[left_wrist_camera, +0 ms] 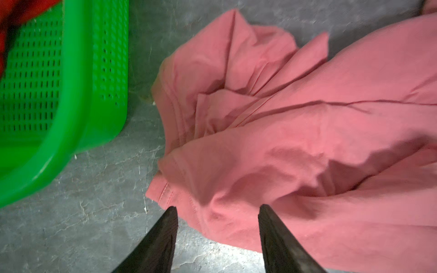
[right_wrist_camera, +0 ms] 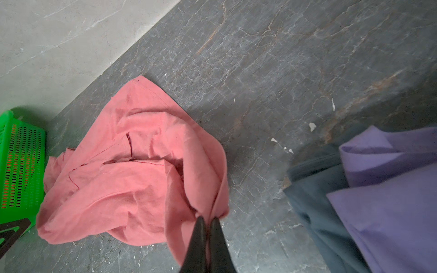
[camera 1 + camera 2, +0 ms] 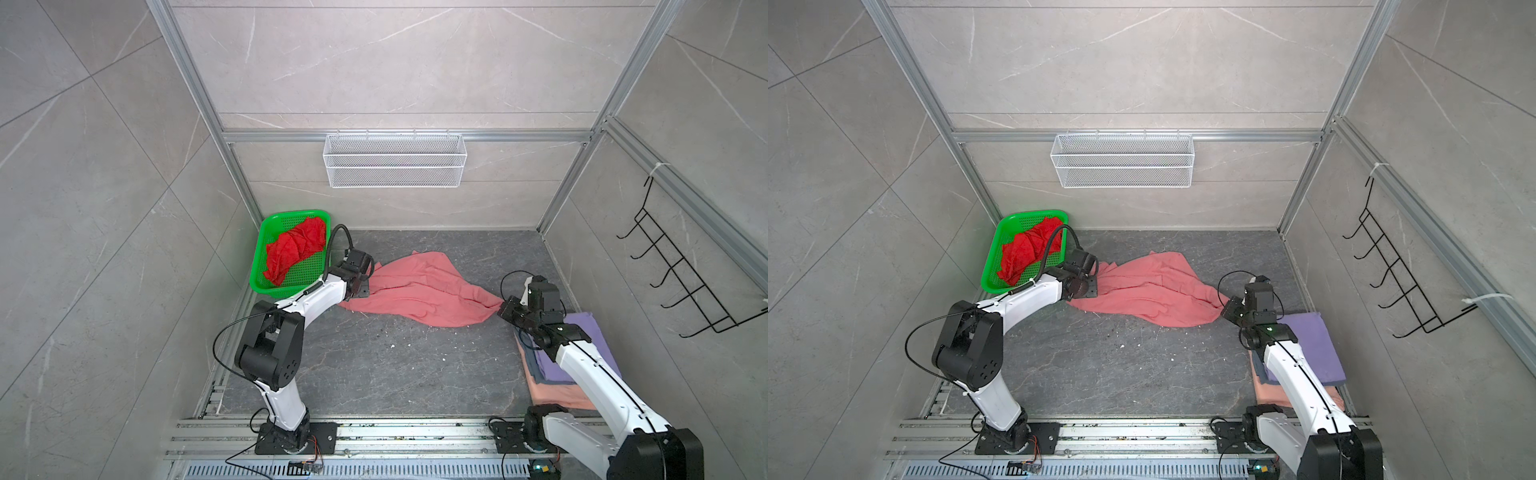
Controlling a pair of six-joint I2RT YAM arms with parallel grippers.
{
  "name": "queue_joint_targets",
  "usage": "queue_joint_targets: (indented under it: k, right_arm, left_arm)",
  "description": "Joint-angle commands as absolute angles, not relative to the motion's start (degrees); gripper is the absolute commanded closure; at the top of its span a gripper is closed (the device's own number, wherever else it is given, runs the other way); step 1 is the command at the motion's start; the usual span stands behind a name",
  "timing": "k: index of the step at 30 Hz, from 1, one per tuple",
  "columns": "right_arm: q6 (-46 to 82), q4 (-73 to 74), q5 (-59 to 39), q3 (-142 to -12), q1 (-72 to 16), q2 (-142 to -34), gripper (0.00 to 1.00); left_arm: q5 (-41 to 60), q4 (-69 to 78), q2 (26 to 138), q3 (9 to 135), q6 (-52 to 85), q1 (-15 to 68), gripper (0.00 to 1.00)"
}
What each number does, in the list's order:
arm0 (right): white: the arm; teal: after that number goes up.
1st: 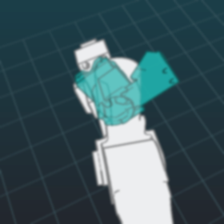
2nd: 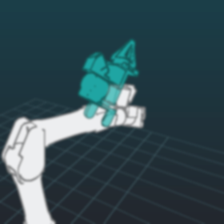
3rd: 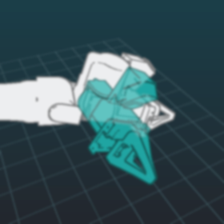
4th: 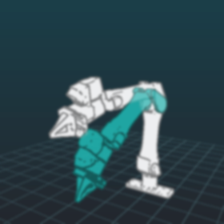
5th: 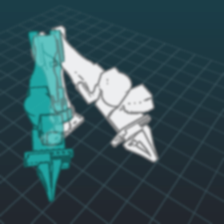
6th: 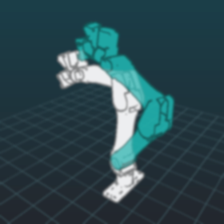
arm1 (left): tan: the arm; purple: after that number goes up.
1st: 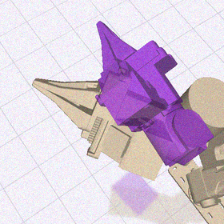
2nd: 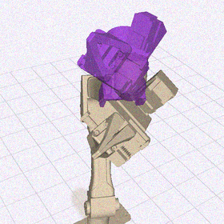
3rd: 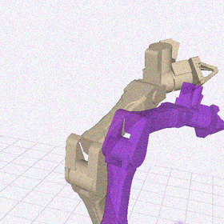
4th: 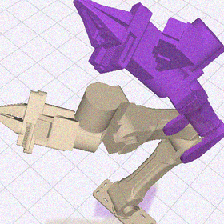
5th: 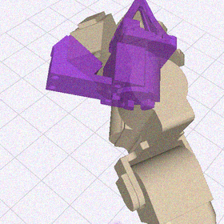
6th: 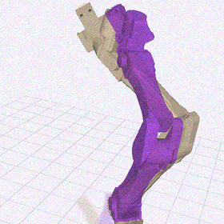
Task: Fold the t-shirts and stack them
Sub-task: 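Lift the pink t-shirt high between both grippers, stretching it out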
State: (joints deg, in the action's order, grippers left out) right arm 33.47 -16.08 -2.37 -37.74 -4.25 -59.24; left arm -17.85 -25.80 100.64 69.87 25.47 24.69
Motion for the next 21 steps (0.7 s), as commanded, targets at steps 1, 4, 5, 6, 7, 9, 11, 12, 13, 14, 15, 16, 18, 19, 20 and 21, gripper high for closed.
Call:
queue_joint_targets:
  k: [1,4,5,6,7,9,11,12,13,14,15,16,18,19,20,21]
  right_arm:
    - [33.7,-16.7,-2.2,-39.5,-4.2,-59.5,1.0]
    - [33.9,-15.7,-3.4,-39.8,-4.2,-60.5,1.0]
    - [34.0,-15.3,-3.6,-39.8,-4.3,-60.7,1.0]
    - [34.2,-15.0,-3.9,-40.0,-4.2,-60.8,1.0]
    - [34.2,-14.6,-4.2,-40.0,-4.3,-60.9,1.0]
    - [34.5,-13.8,-4.8,-40.2,-4.3,-61.0,1.0]
    - [34.6,-13.3,-5.2,-40.6,-4.2,-61.1,1.0]
    - [34.5,-13.2,-5.3,-41.1,-4.3,-61.0,1.0]
    - [34.2,-13.2,-5.3,-41.7,-4.2,-60.9,1.0]
    - [33.7,-13.3,-5.2,-42.6,-4.2,-60.8,1.0]
    - [33.0,-13.4,-5.1,-43.7,-4.3,-60.7,1.0]
    - [32.3,-13.5,-5.0,-44.9,-4.2,-60.6,1.0]
    - [30.9,-14.4,-4.3,-48.4,-4.2,-60.6,1.0]
    - [30.1,-14.9,-4.0,-50.3,-4.2,-60.6,1.0]
    - [29.2,-15.2,-3.7,-52.4,-4.2,-60.7,1.0]
    - [28.4,-15.5,-3.2,-54.7,-4.2,-60.7,1.0]
  left_arm:
    - [-14.8,-26.3,98.3,67.7,29.7,22.6,0.41]
    - [-10.0,-22.9,98.9,65.3,31.4,20.7,0.42]
    - [-8.7,-21.6,99.1,64.6,31.8,20.0,0.42]
    - [-7.2,-20.3,99.6,64.0,32.3,19.5,0.42]
    - [-5.9,-19.2,100.1,63.5,32.4,18.9,0.42]
    - [-2.7,-17.0,101.5,63.1,32.5,18.0,0.48]
    - [0.2,-14.7,102.0,62.8,32.4,17.9,0.61]
    - [1.6,-13.5,101.8,62.8,32.4,17.9,0.72]
    - [2.4,-12.7,101.4,62.7,32.2,17.9,0.8]
    - [3.1,-12.4,100.6,62.9,31.9,18.0,0.88]
    - [3.7,-12.4,99.3,63.2,31.2,17.9,0.95]
    - [4.2,-12.4,98.0,63.4,30.4,17.9,1.0]
    - [4.4,-13.7,94.1,64.4,29.0,17.9,1.0]
    - [4.5,-14.5,92.0,65.2,28.2,17.9,1.0]
    - [4.4,-15.2,89.5,66.0,27.5,17.9,1.0]
    - [4.4,-16.0,86.9,67.0,26.8,17.8,1.0]
